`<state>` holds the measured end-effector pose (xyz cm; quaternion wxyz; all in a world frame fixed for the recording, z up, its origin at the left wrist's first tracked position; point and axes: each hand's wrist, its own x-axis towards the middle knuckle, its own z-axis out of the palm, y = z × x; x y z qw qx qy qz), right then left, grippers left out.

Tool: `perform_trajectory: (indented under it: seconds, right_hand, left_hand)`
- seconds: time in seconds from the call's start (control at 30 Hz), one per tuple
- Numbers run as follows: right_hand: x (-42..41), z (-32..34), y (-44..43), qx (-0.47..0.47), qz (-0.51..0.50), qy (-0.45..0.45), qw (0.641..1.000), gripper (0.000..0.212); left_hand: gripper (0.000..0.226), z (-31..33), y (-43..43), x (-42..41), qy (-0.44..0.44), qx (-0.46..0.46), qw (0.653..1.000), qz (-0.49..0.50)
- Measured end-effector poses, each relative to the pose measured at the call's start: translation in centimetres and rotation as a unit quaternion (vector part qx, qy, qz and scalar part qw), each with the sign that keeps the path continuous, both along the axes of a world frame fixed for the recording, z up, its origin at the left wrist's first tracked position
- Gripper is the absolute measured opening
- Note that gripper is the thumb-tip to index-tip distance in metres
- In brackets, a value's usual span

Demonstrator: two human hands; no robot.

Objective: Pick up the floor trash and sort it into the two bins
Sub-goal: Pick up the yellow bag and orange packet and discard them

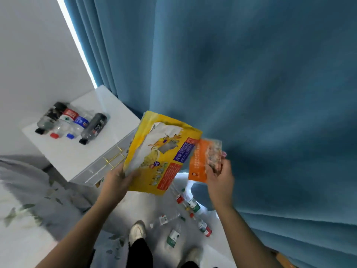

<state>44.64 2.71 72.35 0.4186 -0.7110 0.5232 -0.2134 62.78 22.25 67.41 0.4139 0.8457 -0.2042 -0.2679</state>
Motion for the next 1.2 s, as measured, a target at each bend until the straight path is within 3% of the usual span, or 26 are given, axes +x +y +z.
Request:
perform_trajectory:
  seconds: [0.33, 0.63, 0.8, 0.93, 1.2]
  right_hand:
    - [-11.8, 12.3, -4.8, -0.079, -0.086, -0.179, 0.977, 0.025]
    - [-30.1, 17.8, -5.5, -0.114, -0.087, -0.217, 0.966, 0.026]
    - [-39.1, 18.9, -5.7, -0.143, -0.126, -0.239, 0.952, 0.027]
    - [-46.0, 18.4, -4.9, -0.152, -0.164, -0.231, 0.947, 0.027]
    - [-58.3, 18.1, -1.8, -0.198, -0.289, -0.211, 0.912, 0.028]
  left_hand:
    - [0.022, 11.7, -9.8, -9.6, 0.017, -0.180, 0.984, -0.004]
    - [0.023, 16.9, -15.2, -26.7, -0.014, -0.292, 0.956, -0.001]
    - [0.014, 18.7, -16.7, -34.7, -0.029, -0.296, 0.954, -0.037]
    - [0.020, 19.2, -17.4, -40.9, -0.021, -0.312, 0.947, -0.072]
    - [0.018, 18.9, -19.6, -52.9, 0.046, -0.301, 0.933, -0.194]
